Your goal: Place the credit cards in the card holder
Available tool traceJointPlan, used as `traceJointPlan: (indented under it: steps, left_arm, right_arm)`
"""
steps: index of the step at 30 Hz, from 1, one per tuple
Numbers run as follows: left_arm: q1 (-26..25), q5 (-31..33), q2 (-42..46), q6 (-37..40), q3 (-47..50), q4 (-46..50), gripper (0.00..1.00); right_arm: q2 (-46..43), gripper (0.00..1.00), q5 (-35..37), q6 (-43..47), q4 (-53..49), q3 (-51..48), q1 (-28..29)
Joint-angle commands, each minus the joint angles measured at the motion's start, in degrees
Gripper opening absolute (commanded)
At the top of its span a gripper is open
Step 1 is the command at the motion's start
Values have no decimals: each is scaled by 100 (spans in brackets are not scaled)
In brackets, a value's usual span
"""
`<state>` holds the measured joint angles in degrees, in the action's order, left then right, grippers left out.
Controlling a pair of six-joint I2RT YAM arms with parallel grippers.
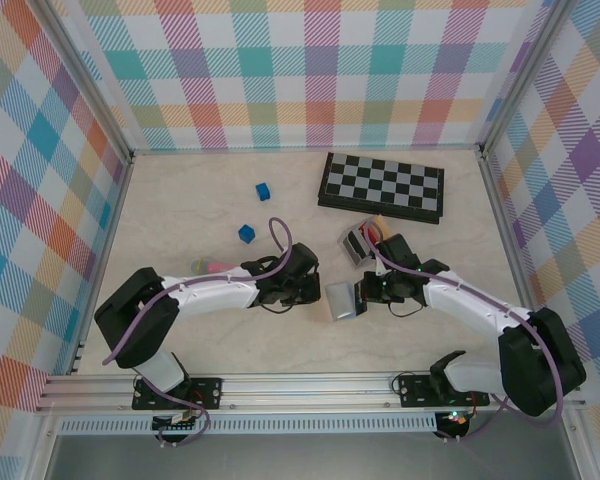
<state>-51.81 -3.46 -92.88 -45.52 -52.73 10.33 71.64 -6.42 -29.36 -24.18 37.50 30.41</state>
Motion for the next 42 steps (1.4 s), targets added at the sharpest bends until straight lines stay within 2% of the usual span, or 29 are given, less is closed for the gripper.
traceJointPlan:
  steps: [1,5,11,13,17,21,24,31,42]
  left_arm:
    - [55,-69,-125,95,-137,77,0]
    - [57,-93,-150,111,-124,59,0]
    - [51,-119,-222,124,-126,53,0]
    - [54,-110,-230,144,-124,57,0]
    - [77,-76,-248,157,-115,108,0]
    - [78,-58,-248,182,-109,136,0]
    - [92,-67,-256,214,-133,180,0]
    - [92,-125,-301,231,-150,163,0]
    - [88,-181,-362,250,-177,136,0]
  right_arm:
    - [-22,5,-285,-46,180,-39,0]
    - [124,6,-215,-68,251,-48,0]
    - [812,5,305,-100,108,80,77]
    - [925,4,193,-91,111,129,109]
    - [593,5,-241,-191,164,233,160]
    - [158,5,493,-57,-431,493,154]
    - [5,5,690,73,-607,531,150]
    - [162,5,672,92,-519,470,150]
    - [482,5,245,-94,-81,312,149]
